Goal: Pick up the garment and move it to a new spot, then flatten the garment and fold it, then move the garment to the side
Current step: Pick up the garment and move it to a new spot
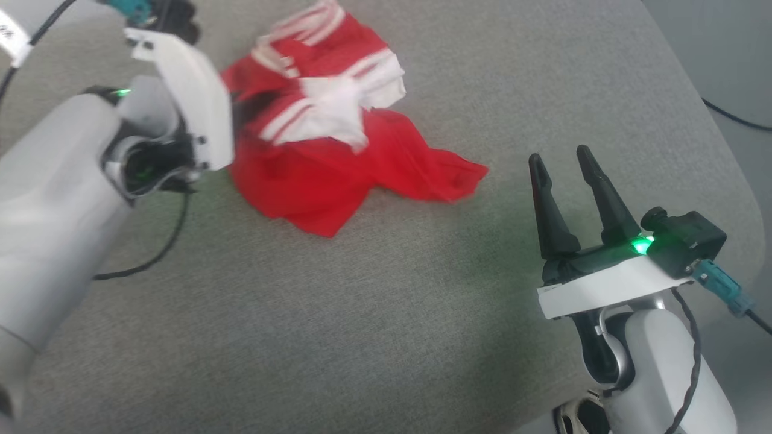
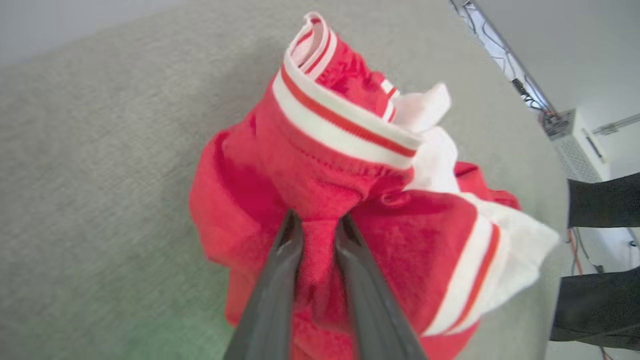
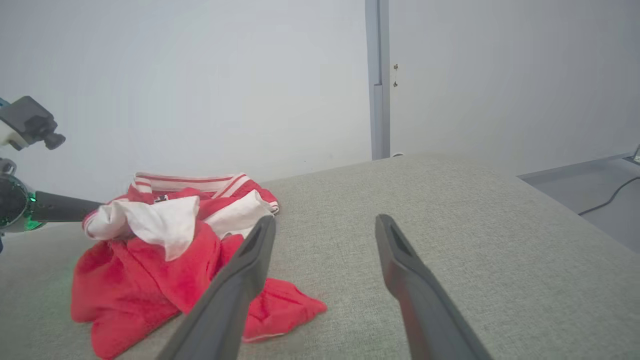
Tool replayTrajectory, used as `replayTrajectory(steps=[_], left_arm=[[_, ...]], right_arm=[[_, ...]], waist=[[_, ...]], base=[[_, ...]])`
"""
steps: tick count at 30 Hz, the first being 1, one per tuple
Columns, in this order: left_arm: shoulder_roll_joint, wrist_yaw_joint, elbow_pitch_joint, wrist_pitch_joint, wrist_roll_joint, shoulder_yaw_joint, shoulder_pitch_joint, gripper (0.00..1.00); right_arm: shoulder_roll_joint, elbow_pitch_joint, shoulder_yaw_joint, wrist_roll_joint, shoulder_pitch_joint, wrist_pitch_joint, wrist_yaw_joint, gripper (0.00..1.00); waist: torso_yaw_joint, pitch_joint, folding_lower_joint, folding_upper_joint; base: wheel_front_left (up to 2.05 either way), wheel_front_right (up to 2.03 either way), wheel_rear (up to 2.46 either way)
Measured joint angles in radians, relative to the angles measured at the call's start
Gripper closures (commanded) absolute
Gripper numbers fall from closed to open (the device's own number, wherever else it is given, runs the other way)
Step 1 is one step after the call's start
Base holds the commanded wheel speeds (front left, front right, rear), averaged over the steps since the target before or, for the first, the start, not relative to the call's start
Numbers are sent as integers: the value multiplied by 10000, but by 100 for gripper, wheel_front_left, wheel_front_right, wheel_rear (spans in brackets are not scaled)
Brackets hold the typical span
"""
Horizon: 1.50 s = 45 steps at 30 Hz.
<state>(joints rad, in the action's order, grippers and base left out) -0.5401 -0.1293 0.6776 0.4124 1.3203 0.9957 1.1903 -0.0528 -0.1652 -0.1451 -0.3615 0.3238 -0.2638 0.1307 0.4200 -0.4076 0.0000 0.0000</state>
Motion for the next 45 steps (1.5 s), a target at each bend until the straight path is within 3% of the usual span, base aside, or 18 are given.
replayTrajectory(steps=[9, 14, 15, 16, 17, 18, 24, 30, 40, 45], left_arm=[[-568, -46, 326, 395, -1804, 2132, 989, 100], [-679, -81, 186, 589, -2345, 2435, 1370, 100], [-686, -90, 163, 591, -2525, 2449, 1417, 94], [-683, -90, 123, 583, -2637, 2458, 1435, 94], [-665, -90, 105, 508, -2658, 2481, 1437, 29], [-637, -86, 104, 357, -2660, 2508, 1437, 0], [-418, -25, 159, -1137, -2575, 2754, 1234, 0], [-104, -27, -249, -3081, -1421, 2742, 541, 0], [395, -27, -276, -6397, 25, 2393, -2186, 0], [477, -25, 12, -6711, 295, 1714, -3568, 0]], right_arm=[[2, 159, -58, -198, 103, 0, 0, 0], [2, 286, -123, -309, 291, 0, 0, 0], [0, 297, -115, -318, 315, 0, 0, 0], [2, 295, -104, -316, 316, 0, 0, 0], [2, 293, -75, -288, 315, 0, 0, 0], [2, 297, -42, -224, 316, 0, 0, 0], [4, 96, 176, 458, 303, 2, 0, 0], [8, -282, 431, 1396, 70, 0, 0, 0], [-198, -1016, 913, 2418, -612, 2, 0, 0], [-500, -1156, 1149, 2481, -1048, 2, 0, 0]], waist=[[145, -594, 0, 0], [209, -939, 0, 0], [215, -986, 0, 0], [209, -1007, 1, 0], [178, -1009, 0, 1], [126, -995, 0, 0], [-370, -572, 0, 0], [-1147, 313, 0, 0], [-2774, 1920, 0, 0], [-3432, 2458, 0, 0]], base=[[0, 0, 0], [0, 0, 0], [0, 0, 0], [0, 0, 0], [0, 0, 0], [0, 0, 0], [0, 0, 0], [0, 0, 0], [0, 0, 0], [0, 0, 0]])
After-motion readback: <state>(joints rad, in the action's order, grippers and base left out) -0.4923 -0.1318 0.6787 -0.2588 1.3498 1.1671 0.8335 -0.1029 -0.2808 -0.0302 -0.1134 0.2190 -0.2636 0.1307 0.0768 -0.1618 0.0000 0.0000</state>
